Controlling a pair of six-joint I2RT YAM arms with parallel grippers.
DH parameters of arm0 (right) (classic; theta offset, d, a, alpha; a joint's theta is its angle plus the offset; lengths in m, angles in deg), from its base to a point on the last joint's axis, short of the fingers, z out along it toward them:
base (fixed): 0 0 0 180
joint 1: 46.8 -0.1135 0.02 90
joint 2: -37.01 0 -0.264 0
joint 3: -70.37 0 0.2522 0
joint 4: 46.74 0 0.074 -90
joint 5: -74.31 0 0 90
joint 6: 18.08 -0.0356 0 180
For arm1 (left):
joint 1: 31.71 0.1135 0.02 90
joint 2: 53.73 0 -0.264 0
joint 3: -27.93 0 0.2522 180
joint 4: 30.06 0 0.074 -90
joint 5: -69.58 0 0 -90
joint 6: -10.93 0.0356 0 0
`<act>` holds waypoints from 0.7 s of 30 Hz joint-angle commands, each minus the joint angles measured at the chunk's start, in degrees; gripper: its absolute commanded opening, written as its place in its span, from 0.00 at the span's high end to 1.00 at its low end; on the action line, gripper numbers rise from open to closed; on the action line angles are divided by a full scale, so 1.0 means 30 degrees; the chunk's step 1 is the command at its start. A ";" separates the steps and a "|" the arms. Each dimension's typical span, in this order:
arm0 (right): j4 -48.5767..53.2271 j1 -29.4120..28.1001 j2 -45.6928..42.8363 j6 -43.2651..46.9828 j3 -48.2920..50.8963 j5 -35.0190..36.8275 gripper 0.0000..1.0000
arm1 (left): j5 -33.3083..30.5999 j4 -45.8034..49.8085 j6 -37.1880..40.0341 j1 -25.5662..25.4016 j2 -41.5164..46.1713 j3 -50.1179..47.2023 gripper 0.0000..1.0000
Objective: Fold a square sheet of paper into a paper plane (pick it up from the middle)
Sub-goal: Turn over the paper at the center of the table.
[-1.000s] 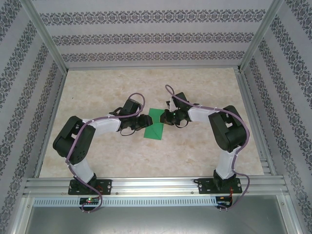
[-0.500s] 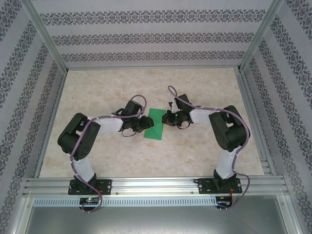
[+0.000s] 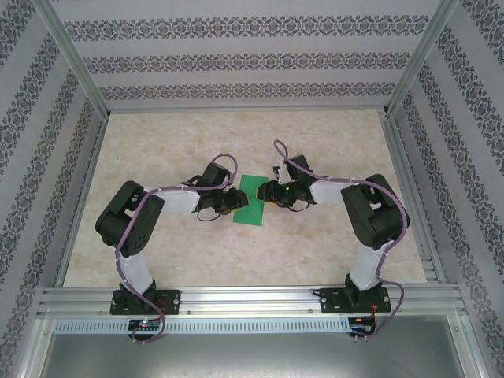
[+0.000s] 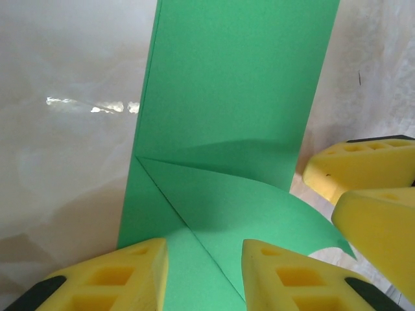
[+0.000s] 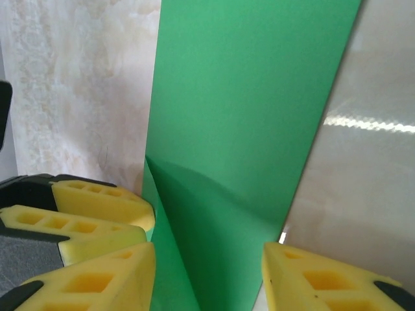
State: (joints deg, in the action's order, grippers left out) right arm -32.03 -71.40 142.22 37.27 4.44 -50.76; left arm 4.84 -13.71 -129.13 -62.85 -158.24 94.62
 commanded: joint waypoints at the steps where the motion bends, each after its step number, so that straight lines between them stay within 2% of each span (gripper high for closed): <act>1: -0.0980 0.0030 -0.0697 0.0235 0.0329 -0.0658 0.51 | 0.0109 -0.0037 -0.0084 0.0209 -0.0382 0.0567 0.64; 11: -0.2514 -0.0032 -0.1519 0.0007 0.1157 -0.1326 0.42 | 0.0012 0.0709 -0.0063 0.0212 -0.0777 0.0886 0.65; 21: -0.2439 -0.0175 -0.1280 0.0276 0.1020 -0.1424 0.41 | -0.0181 0.1492 -0.0054 0.0211 -0.0933 0.1127 0.66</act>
State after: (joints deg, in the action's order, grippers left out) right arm -38.17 -71.44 139.13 37.09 7.50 -54.35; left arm 4.81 -11.48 -129.11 -62.85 -159.71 97.04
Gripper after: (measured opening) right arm 0.589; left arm 0.339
